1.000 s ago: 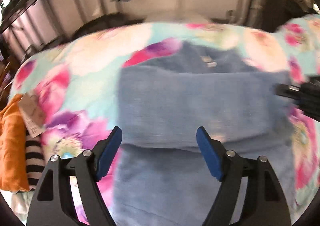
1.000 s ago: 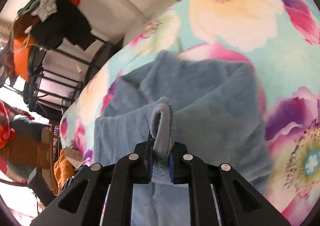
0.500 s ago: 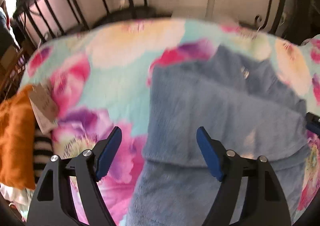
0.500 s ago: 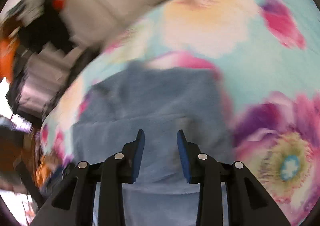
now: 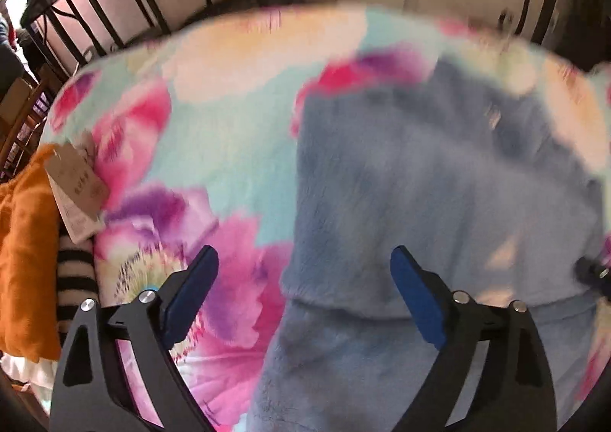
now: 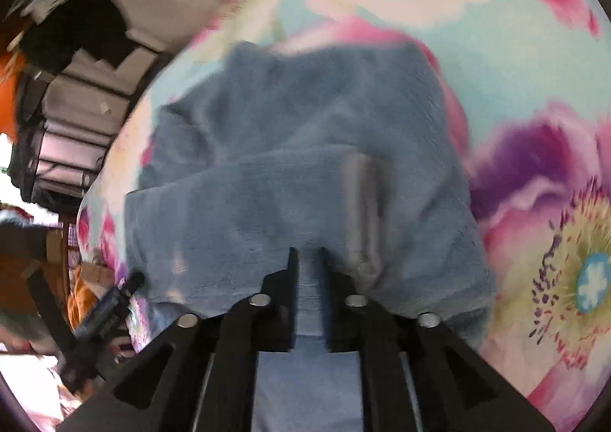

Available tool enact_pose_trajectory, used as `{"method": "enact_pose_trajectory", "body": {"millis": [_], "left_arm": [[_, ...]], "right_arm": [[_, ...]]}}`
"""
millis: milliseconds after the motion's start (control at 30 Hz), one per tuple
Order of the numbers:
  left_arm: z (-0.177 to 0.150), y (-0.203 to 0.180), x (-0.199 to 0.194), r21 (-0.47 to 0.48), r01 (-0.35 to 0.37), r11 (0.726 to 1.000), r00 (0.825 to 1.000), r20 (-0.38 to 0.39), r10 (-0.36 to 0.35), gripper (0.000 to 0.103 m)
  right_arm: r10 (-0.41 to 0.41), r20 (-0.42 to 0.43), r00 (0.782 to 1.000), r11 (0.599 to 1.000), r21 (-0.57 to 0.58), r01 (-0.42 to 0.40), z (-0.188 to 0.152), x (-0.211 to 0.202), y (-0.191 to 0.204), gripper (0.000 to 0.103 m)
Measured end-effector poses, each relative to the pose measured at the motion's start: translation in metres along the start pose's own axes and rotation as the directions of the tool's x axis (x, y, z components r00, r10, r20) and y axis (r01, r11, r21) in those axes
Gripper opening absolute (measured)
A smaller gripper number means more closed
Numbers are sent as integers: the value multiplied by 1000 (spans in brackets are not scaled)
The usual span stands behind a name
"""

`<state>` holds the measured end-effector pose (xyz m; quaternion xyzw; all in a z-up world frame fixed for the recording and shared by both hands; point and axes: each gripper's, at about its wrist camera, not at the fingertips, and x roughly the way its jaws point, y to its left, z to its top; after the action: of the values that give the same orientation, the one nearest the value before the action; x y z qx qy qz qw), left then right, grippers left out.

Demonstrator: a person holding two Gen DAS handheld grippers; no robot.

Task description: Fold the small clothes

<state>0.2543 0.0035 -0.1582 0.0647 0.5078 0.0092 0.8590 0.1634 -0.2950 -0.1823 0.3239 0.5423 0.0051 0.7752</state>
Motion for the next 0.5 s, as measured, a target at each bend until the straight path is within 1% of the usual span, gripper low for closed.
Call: {"method": "enact_pose_trajectory", "body": {"millis": [33,67,133,200,233,267,300,333,367,400,467,500], "left_arm": [[3,0,-5,-6,10,1000,1000,21,-10,89],[8,-2,-9,-3,14,1000,999,38,-14,89],[15,-8,-11,18,31,999,998,47,-32,89],[21,-11,-4,41,46,998,998,40,-48,89],[20,-15,2,61,41,997,999,21,-43,89],[18,-18,12,89,24,996,1000,-16,-23,89],[13,-20,22,110,-6,994,999,-50,11,89],[7,-20,36,122,-45,992,995,-85,56,92],[1,-14,48,106,-37,994,992,-120,50,93],[-1,-7,52,61,-6,998,992,-129,14,95],[3,4,49,-3,22,1000,989,-148,-23,96],[7,7,44,-15,21,1000,989,-145,-23,95]], "right_arm": [[18,17,1000,999,-29,-18,0,-5,7,24],[36,27,999,999,-42,-34,1,-7,12,26],[50,47,998,997,-67,-47,6,-9,20,26],[41,54,998,997,-70,-37,12,-6,17,27],[33,50,998,998,-58,-30,14,-2,17,27],[14,37,999,999,-34,-12,16,3,9,28],[-4,28,1000,1000,-19,4,17,9,9,28],[-30,15,999,1000,7,30,18,15,0,28],[-29,7,1000,999,28,29,18,19,-8,23],[-24,-2,1000,998,50,24,18,21,-14,19],[-16,1,1000,998,66,16,19,17,-16,20],[-19,9,1000,998,65,18,18,12,-12,21]]}}
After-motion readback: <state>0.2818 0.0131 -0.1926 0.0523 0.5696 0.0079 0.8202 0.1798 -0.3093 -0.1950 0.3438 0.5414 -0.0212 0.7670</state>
